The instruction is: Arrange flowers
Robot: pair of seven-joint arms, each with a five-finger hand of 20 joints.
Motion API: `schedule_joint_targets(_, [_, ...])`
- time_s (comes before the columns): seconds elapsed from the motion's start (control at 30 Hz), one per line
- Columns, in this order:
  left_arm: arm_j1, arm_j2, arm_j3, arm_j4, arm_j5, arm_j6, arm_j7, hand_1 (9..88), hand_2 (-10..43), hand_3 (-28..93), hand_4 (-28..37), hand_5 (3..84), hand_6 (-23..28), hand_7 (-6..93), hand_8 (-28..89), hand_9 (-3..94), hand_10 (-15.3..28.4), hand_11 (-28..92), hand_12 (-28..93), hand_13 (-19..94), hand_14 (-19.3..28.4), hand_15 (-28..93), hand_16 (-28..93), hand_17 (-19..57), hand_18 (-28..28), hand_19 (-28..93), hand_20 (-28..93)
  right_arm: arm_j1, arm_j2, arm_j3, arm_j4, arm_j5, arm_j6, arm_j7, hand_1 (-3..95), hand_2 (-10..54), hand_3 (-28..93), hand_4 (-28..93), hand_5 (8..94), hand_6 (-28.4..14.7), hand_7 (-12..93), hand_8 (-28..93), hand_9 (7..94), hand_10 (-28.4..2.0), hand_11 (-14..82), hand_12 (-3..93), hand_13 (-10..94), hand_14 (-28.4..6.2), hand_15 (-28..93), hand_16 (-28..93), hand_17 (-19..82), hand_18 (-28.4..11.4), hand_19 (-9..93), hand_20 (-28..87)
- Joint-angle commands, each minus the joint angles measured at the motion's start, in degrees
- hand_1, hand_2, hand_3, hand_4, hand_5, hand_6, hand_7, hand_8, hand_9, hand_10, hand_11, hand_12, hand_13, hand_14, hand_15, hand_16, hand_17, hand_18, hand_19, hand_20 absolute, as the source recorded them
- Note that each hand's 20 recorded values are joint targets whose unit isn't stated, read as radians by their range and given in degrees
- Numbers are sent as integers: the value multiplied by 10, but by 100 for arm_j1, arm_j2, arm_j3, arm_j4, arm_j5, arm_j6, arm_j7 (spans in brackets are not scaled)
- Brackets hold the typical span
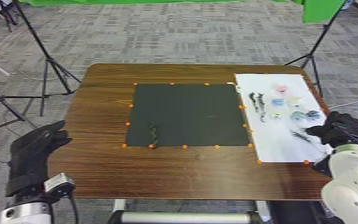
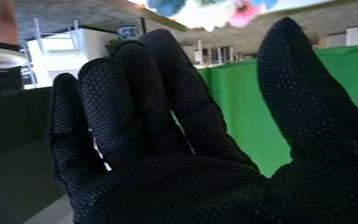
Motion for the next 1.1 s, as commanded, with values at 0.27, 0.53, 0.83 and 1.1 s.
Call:
schedule_joint_targets(0.27, [24,-87,54,9,67,-80,-71,281,58,815,-170,539,170,202,-98,440,248,521,138,349,284,842,-218,-25,252,558,480,-167,7,126,182,91,-115,193,314,-41,789,-228,607,-123,187,-77,470,-284,593,303,413,-283,848,232,63,-284,673,272])
schedule_joint_targets(0.53, [-2,-207,56,7,162,-131,-173,282,58,816,-171,539,169,203,-99,441,248,520,138,351,284,843,-218,-25,252,558,480,7,-93,-156,202,204,-88,50,331,-46,789,-232,619,-126,174,-75,467,-284,595,292,409,-279,847,227,64,-284,674,268])
schedule_joint_targets(0.83, [-125,-226,192,36,193,-149,-206,283,59,815,-171,539,170,202,-98,440,248,521,139,350,284,842,-218,-25,252,558,480,284,-36,-538,443,-90,107,188,323,-52,797,-237,608,-119,190,-73,473,-284,592,294,411,-282,852,224,63,-284,675,265])
schedule_joint_targets(1.1, [-81,-168,204,31,112,-101,-154,283,59,816,-169,539,169,204,-99,440,248,522,138,351,284,842,-218,-25,252,559,480,271,139,-526,422,-398,488,399,323,-63,800,-239,599,-118,193,-75,472,-284,615,309,414,-283,865,235,63,-284,681,274])
